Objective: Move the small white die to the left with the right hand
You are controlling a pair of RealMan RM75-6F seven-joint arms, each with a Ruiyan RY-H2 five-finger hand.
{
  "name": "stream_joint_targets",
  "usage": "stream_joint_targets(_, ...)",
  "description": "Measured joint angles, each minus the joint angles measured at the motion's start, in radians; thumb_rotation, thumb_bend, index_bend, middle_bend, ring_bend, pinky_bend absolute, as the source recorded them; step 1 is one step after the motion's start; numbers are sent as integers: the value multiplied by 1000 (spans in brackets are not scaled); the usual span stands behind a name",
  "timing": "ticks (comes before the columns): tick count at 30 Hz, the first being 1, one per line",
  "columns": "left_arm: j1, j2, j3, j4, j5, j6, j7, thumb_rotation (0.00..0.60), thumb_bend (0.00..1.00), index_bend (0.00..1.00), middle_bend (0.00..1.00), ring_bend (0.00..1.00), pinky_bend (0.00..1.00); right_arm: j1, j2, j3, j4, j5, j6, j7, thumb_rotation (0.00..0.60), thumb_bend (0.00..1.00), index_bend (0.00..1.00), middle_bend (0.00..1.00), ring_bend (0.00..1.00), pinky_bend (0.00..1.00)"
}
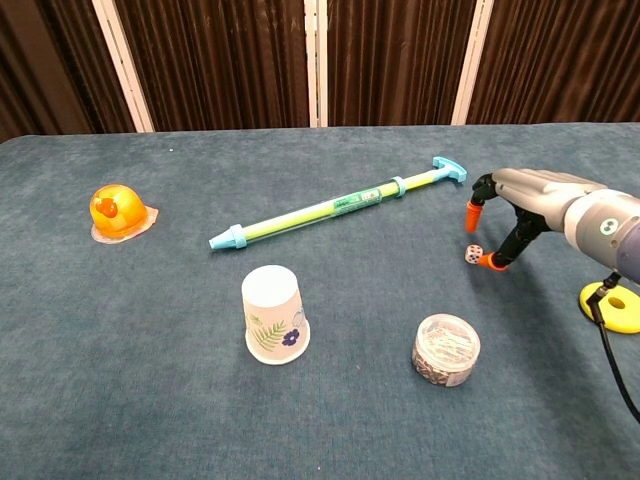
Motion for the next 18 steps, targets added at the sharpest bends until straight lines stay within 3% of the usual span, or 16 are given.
stream_joint_targets(18, -1, -3, 0, 0, 9, 9, 0, 600, 60, 0, 0, 0, 0, 25, -46, -1, 109, 52, -44, 45, 600, 227, 476, 114, 0, 0)
